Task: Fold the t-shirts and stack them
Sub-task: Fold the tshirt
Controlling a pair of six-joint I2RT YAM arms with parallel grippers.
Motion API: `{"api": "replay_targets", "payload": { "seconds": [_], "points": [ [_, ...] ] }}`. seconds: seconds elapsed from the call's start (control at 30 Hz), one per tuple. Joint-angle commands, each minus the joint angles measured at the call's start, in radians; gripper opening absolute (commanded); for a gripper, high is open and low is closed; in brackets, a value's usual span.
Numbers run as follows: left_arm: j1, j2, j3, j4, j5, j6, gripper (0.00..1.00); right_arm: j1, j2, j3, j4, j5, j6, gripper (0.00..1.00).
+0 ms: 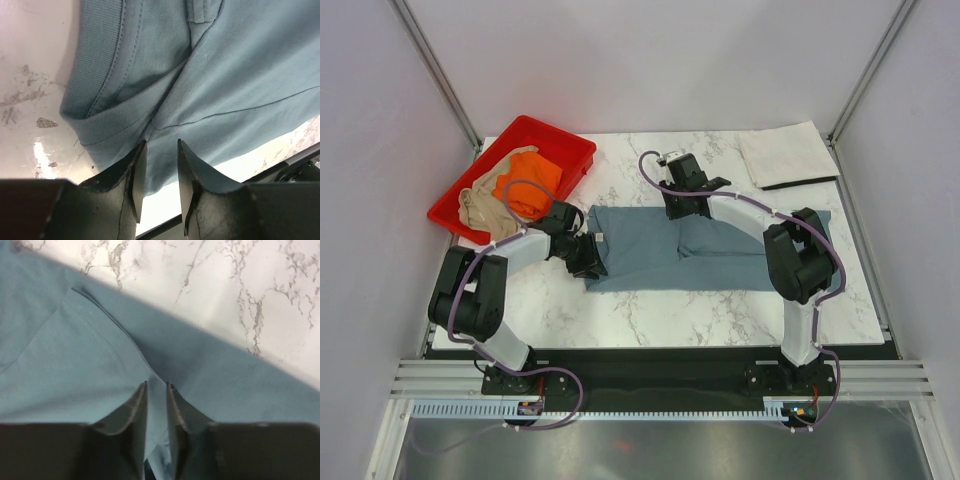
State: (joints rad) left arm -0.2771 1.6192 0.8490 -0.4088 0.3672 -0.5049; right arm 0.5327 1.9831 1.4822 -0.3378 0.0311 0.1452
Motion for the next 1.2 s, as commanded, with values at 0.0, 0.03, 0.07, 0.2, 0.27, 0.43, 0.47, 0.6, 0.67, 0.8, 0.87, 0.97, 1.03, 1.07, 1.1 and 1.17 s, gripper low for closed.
{"api": "replay_targets", "payload": {
  "seconds": [0.0, 0.03, 0.07, 0.2, 0.27, 0.43, 0.47, 0.6, 0.67, 0.8, 0.87, 0.97, 1.03, 1.07, 1.1, 1.17],
  "points": [
    [0.003, -0.054, 0.002, -0.001, -0.047, -0.021, 0.39, -0.004, -0.009, 0.062, -0.033, 0.055, 0.014, 0.32],
    [0.003, -0.062, 0.011, -0.004, -0.045, -0.024, 0.39, -0.005, -0.026, 0.062, -0.043, 0.055, 0.016, 0.38],
    [0.003, -0.071, 0.018, -0.007, -0.039, -0.024, 0.4, -0.007, -0.033, 0.061, -0.046, 0.056, 0.022, 0.4],
    [0.003, -0.105, 0.065, -0.021, -0.031, -0.017, 0.4, -0.025, -0.066, 0.041, -0.061, 0.014, 0.039, 0.41],
    [0.003, -0.105, 0.113, -0.022, -0.033, -0.003, 0.41, -0.045, -0.072, 0.029, -0.061, -0.002, 0.045, 0.41],
    [0.003, -0.013, 0.267, -0.019, -0.022, 0.055, 0.41, -0.099, -0.046, 0.013, -0.064, -0.097, 0.068, 0.4],
    [0.003, 0.01, 0.298, -0.019, 0.002, 0.071, 0.41, -0.102, -0.041, 0.012, -0.066, -0.105, 0.071, 0.4],
    [-0.005, 0.122, 0.452, -0.008, 0.036, 0.14, 0.4, -0.117, -0.027, 0.001, -0.076, -0.125, 0.135, 0.4],
    [-0.005, 0.187, 0.528, -0.004, 0.029, 0.172, 0.39, -0.123, -0.026, -0.011, -0.063, -0.148, 0.178, 0.4],
    [-0.011, 0.298, 0.617, 0.011, 0.064, 0.21, 0.35, -0.123, -0.015, -0.033, -0.035, -0.174, 0.226, 0.39],
    [-0.016, 0.338, 0.651, 0.019, 0.081, 0.23, 0.35, -0.123, -0.01, -0.052, -0.014, -0.178, 0.25, 0.39],
    [-0.024, 0.395, 0.68, 0.037, 0.102, 0.262, 0.37, -0.123, 0.002, -0.071, 0.02, -0.206, 0.269, 0.38],
    [-0.036, 0.424, 0.697, 0.051, 0.107, 0.289, 0.38, -0.125, 0.011, -0.08, 0.034, -0.214, 0.284, 0.37],
    [-0.039, 0.435, 0.703, 0.053, 0.108, 0.296, 0.39, -0.125, 0.013, -0.083, 0.037, -0.214, 0.284, 0.37],
    [-0.045, 0.442, 0.717, 0.056, 0.113, 0.311, 0.4, -0.125, 0.01, -0.088, 0.04, -0.212, 0.286, 0.36],
    [-0.051, 0.472, 0.732, 0.065, 0.111, 0.327, 0.4, -0.123, 0.002, -0.099, 0.042, -0.201, 0.284, 0.36]
  ]
}}
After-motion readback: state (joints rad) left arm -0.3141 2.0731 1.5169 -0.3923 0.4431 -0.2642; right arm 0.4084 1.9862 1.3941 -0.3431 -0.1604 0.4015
